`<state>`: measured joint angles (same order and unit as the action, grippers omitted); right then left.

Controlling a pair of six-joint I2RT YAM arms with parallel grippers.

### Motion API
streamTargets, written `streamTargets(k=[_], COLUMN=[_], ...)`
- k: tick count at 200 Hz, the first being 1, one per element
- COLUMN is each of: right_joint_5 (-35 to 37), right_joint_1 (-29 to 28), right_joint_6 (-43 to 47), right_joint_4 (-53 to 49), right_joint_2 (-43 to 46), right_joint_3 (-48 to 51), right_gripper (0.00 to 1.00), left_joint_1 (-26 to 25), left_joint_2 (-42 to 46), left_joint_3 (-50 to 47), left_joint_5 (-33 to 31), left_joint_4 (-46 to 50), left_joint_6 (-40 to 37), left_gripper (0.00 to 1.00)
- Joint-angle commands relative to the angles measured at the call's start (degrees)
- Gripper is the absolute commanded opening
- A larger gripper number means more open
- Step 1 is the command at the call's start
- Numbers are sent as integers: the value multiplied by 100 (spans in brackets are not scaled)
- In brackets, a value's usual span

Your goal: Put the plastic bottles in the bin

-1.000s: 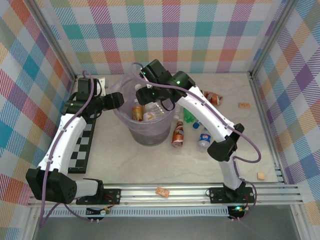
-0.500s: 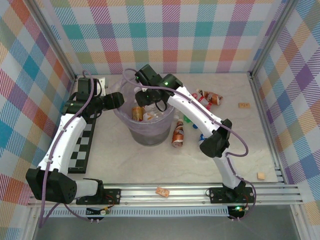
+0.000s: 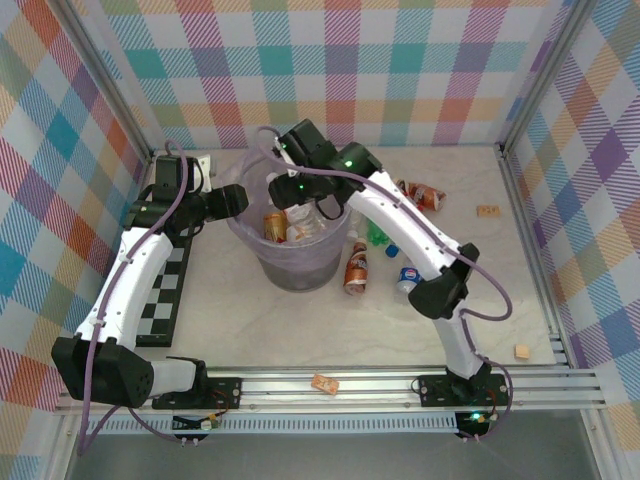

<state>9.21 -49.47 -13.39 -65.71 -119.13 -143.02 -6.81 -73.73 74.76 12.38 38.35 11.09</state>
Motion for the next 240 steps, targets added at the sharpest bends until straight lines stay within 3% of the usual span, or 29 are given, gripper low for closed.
streamTargets(k=[1, 28, 59, 109, 128, 159, 200, 240], right_joint_5=[-128, 12, 73, -422, -756, -1093, -1061, -1638], right_joint_1=[34, 160, 586, 2223, 2909, 3551, 3721, 3630], right_joint_6=[128, 19, -277, -722, -743, -748, -1064, -1345], right_joint_4=[-125, -51, 362, 902, 951, 986, 1008, 1782], right_joint_2=[741, 1372, 2447, 3967, 4190, 4225, 4065, 4063], right_joint_3=[7, 617, 2072, 4443, 4980, 5571, 6428, 7877], right_gripper=[59, 61, 62, 62, 62, 65, 74, 81], left_joint_1=[83, 83, 83, 84, 83, 83, 78, 83], left_joint_2=[40, 48, 77, 66, 56, 51, 48, 12], left_joint_3=[-82, -79, -69, -47, -53, -65, -61, -58], left_joint_5=[-45, -53, -101, -114, -123, -120, -127, -104], left_joint_4=[-3, 13, 68, 132, 125, 120, 112, 103], left_joint_6=[-11, -19, -68, -121, -117, -116, -107, -90], left_gripper=[71, 71, 71, 71, 71, 71, 71, 71])
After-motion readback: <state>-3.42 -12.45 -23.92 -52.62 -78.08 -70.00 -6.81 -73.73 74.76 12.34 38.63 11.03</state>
